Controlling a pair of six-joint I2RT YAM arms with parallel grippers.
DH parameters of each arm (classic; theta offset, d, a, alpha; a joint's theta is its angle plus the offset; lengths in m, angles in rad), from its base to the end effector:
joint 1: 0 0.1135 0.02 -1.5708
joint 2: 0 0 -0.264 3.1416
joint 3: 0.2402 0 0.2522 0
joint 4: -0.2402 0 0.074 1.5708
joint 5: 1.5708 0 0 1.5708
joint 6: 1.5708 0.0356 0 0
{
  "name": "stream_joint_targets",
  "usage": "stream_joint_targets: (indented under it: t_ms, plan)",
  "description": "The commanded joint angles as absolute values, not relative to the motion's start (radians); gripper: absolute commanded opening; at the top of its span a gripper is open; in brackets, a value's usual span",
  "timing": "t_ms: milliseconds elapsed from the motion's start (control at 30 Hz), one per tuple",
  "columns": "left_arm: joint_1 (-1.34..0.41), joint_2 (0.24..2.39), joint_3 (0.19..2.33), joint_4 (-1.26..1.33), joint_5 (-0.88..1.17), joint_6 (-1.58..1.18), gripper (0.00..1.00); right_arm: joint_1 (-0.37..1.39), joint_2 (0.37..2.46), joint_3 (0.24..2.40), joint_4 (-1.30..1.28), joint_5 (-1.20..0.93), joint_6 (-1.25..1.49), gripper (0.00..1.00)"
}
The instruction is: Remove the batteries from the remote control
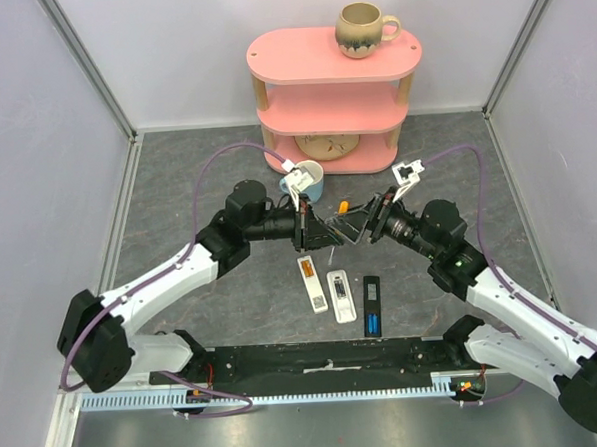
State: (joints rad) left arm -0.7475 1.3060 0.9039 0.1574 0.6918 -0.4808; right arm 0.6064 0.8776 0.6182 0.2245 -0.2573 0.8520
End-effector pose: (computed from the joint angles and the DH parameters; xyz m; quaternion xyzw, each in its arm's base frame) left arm 0.2033 -0.2194 0.3031 0.3054 0.7071 -0.5521 0.3193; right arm 0.1689 0.1282 0.3079 -0.0011 0.7189 0.5278 0.4522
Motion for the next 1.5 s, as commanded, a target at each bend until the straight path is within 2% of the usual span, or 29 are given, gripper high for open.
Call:
stream_joint_targets:
  t_ms: [0,100,267,400,733,900,1067,1167,1200,1267,1433,1467]
  plan:
    - [-0.749,1.21,0.9,0.173,0.712,-0.451,0.02,0.597,0.934,0.62,0.454,-0.507,0.833,0.91]
    - [-0.749,1.178,0.89,0.173,0.724,-0.453,0.02,0.592,0.983,0.605,0.569,-0.604,0.899,0.91]
    - [-0.749,1.167,0.884,0.176,0.745,-0.457,0.02,0.58,1.002,0.575,0.739,-0.672,1.002,0.73]
    - [-0.749,1.172,0.881,0.189,0.767,-0.463,0.02,0.577,0.986,0.583,0.746,-0.703,1.0,0.68]
    - [-0.749,1.167,0.877,0.204,0.793,-0.465,0.02,0.531,0.927,0.597,0.566,-0.695,0.934,0.55]
    - [-0.749,1.161,0.871,0.204,0.801,-0.46,0.02,0.522,0.936,0.597,0.568,-0.699,0.948,0.45]
    - [-0.749,1.157,0.865,0.19,0.795,-0.448,0.02,0.508,0.934,0.591,0.574,-0.703,0.968,0.4]
    - [-0.749,1.16,0.862,0.189,0.796,-0.445,0.02,0.502,0.937,0.583,0.595,-0.716,0.988,0.31]
    - [-0.749,1.161,0.861,0.19,0.796,-0.445,0.02,0.499,0.939,0.581,0.609,-0.721,0.995,0.15]
    - [-0.749,1.161,0.859,0.19,0.796,-0.443,0.02,0.495,0.945,0.572,0.638,-0.727,1.006,0.01]
    - [-0.749,1.16,0.856,0.17,0.781,-0.434,0.02,0.494,0.945,0.554,0.664,-0.729,1.017,0.0]
    - [-0.749,1.16,0.861,0.163,0.776,-0.423,0.07,0.494,0.943,0.554,0.654,-0.723,1.009,0.0]
